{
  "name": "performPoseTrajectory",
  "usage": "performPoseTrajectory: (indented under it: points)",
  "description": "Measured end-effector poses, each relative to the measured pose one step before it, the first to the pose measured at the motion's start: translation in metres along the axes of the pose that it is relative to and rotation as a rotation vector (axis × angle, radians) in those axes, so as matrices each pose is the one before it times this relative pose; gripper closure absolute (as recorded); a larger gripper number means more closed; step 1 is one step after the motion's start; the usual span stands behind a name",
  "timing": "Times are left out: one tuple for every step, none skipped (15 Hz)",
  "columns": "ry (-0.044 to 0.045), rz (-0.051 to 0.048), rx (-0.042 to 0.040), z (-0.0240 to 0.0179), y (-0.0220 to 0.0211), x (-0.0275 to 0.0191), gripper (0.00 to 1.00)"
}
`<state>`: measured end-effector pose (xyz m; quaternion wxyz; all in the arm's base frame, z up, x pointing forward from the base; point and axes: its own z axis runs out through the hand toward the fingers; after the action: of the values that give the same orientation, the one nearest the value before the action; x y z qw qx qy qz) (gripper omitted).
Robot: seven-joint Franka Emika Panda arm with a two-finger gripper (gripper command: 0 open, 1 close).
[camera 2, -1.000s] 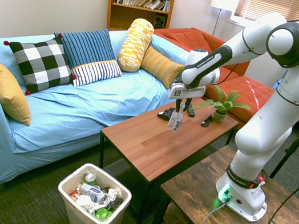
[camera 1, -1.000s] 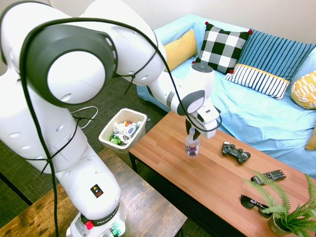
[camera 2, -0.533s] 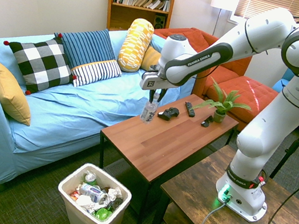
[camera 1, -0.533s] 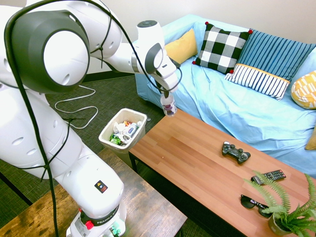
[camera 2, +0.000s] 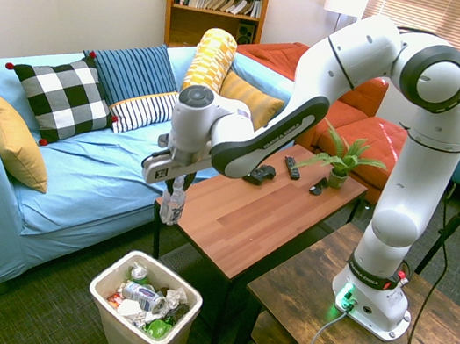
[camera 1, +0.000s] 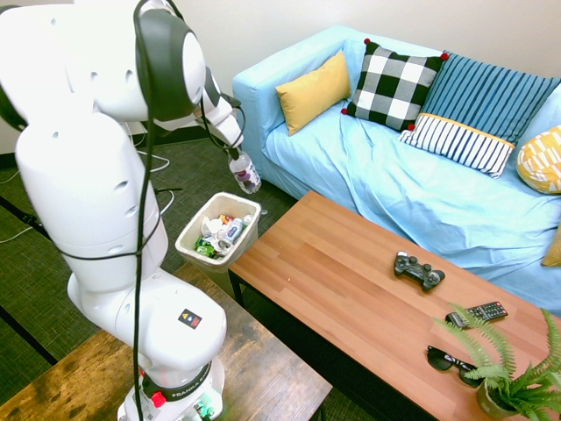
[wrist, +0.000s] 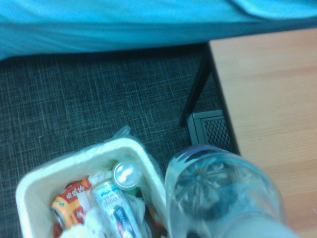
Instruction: Throw the bottle in the trash bin
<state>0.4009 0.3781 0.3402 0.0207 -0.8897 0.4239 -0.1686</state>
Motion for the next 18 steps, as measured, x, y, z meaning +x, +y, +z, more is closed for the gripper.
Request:
performPoseTrajectory:
  points:
    - [0.00202, -0.02386, -0.01114, 0.01206, -0.00458, -0.02035, 1.00]
    - [-0.00065, -0.02166, -0.01340, 0.01477, -0.00401, -0.01859, 1.00]
    - [0.00281, -0.01383, -0.01497, 0.01480, -0.00402, -0.01273, 1.00]
    - [-0.00109, -0.00860, -0.01588, 0.01309, -0.00397, -0.00859, 0.00]
    - [-0.00338, -0.00471, -0.00996, 0.00968, -0.00489, -0.00562, 0.00]
    - [-0.00238, -0.00258, -0.00511, 0.00621, -0.00429, -0.00415, 0.00]
    - [-0.00061, -0.00230, -0.00205, 0.00299, -0.00340, -0.00374, 0.00]
    - [0.00070, -0.00052, -0.00100, 0.00135, -0.00262, -0.00241, 0.00]
    - [-0.00099, 0.00341, -0.00129, 0.00099, -0.00172, -0.00030, 0.00]
    - [-0.00017, 0.00762, -0.00345, 0.00159, -0.00094, 0.00310, 0.00]
    - [-0.00147, 0.00995, -0.00591, 0.00200, -0.00079, 0.00542, 0.00]
    - [0.00111, 0.00744, -0.00436, 0.00221, -0.00088, 0.00641, 0.00]
    - [0.00040, 0.00803, -0.00425, 0.00223, -0.00039, 0.00501, 0.00]
    - [-0.00356, 0.00602, -0.00448, 0.00150, -0.00030, 0.00350, 0.00]
    - [-0.00391, 0.00262, -0.00264, 0.00074, -0.00034, 0.00252, 0.00]
    - [-0.00495, 0.00237, -0.00322, 0.00009, -0.00035, 0.00254, 0.00]
    - [-0.00385, 0.00211, -0.00189, -0.00061, -0.00051, 0.00309, 0.00]
    - [-0.00453, 0.00283, -0.00132, -0.00080, -0.00060, 0.00339, 0.00]
